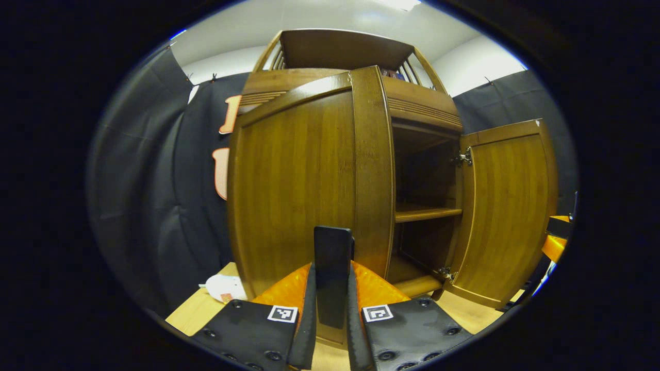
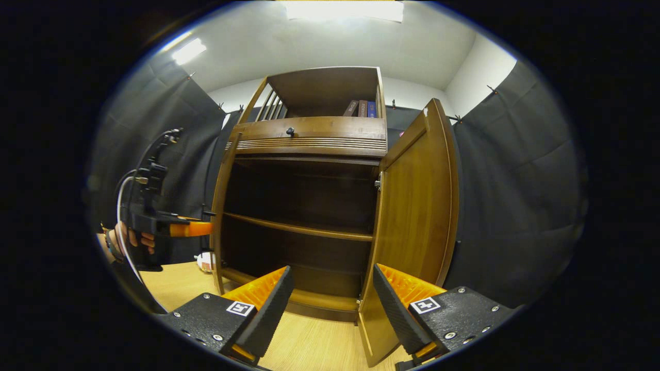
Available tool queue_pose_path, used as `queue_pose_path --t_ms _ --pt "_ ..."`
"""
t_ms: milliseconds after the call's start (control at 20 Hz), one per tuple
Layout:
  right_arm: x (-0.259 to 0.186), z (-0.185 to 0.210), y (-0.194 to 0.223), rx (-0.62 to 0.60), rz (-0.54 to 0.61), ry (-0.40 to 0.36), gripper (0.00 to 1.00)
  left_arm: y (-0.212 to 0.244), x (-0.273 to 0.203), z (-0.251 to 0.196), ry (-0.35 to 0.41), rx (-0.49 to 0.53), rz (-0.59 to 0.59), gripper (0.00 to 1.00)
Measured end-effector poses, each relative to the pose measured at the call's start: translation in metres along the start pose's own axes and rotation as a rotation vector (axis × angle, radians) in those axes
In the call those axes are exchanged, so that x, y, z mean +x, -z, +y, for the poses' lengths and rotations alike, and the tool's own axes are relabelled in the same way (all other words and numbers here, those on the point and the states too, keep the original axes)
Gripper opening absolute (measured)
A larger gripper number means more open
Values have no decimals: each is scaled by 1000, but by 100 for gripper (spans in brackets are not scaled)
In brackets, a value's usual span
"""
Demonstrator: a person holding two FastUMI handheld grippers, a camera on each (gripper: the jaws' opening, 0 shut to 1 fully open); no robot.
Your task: Open the right door of the double-door shoe cabinet with the right hand, and open the left door with the left hand.
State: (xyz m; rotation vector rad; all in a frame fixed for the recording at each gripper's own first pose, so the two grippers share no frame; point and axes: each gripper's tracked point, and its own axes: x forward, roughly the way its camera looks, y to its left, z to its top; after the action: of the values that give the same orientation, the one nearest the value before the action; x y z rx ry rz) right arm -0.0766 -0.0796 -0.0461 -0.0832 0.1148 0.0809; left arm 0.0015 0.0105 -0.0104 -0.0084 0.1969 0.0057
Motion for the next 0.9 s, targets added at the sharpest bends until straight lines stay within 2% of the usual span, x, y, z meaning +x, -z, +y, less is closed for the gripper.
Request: queue_pose_path --t_ms 100,150,250,300,450,600,650,700,750,900 --pt "1 9 0 6 -1 -11 98 -1 -17 20 -18 4 -15 31" --pt "2 12 1 4 -1 -16 94 -4 -28 32 -29 2 -21 30" --pt "5 23 -1 -2 -2 -29 94 -6 -44 54 -44 -9 -33 29" --pt "7 30 -2 -2 -3 -39 98 -5 -48 66 -53 1 -38 27" --pt "11 48 -2 -7 -5 -69 98 -13 -68 107 -95 50 -56 20" --pt "17 63 2 -13 0 -86 97 -27 -84 145 -129 85 -100 18" --pt "18 67 4 -13 4 -92 98 -28 -87 155 -128 95 -110 6" --pt "19 69 6 -14 7 -93 97 -27 -91 166 -129 106 -110 5" --pt "22 71 8 -15 13 -90 98 -29 -93 176 -128 115 -122 13" --pt "27 76 15 -5 28 -88 98 -29 -98 201 -133 127 -133 13"
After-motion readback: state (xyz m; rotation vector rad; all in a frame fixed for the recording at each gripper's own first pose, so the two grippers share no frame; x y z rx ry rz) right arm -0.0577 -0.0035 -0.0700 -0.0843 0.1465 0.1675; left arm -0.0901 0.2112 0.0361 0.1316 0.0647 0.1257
